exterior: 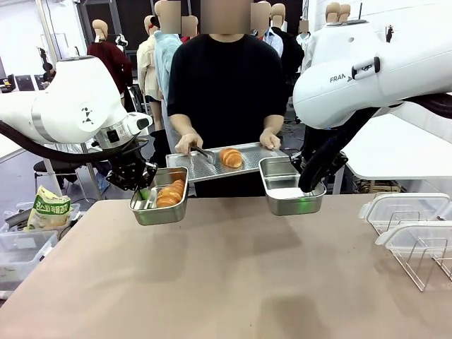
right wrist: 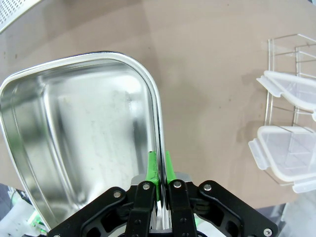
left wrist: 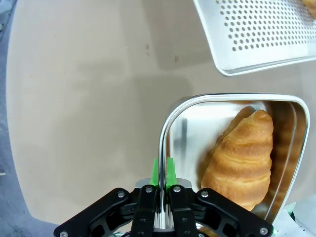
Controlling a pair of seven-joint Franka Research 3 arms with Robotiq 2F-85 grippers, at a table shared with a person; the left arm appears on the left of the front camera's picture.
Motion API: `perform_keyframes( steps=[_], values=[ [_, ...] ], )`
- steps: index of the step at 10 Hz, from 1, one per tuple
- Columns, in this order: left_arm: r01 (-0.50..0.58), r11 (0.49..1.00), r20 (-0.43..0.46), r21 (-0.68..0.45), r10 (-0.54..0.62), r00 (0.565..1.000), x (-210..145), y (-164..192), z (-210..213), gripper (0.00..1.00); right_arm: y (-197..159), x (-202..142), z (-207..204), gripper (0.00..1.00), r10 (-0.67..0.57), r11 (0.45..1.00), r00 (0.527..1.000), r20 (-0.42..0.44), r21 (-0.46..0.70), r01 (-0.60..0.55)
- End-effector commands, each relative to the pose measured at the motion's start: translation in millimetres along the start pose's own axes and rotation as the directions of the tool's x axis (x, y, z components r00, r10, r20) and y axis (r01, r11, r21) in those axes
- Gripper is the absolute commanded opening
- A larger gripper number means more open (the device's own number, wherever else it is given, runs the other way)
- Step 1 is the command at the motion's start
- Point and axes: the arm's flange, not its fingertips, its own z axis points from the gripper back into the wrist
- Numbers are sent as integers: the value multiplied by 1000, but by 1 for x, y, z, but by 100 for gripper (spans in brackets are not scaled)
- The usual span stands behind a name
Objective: Place the bread in airtight containers.
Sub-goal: Once an object is inside an Airtight Container , place the container in the center of the table.
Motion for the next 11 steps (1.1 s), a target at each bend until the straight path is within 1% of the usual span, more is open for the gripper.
perform_keyframes(
  steps=[1, 11],
  values=[
    [5, 1000, 0, 7, -5, 1000, 4, 1, 5, 0, 0, 0, 4, 0, 1, 1000, 1000, 6, 9, -1],
    [5, 1000, 0, 7, -5, 1000, 4, 1, 5, 0, 0, 0, 4, 0, 1, 1000, 1000, 6, 9, -1]
  ],
)
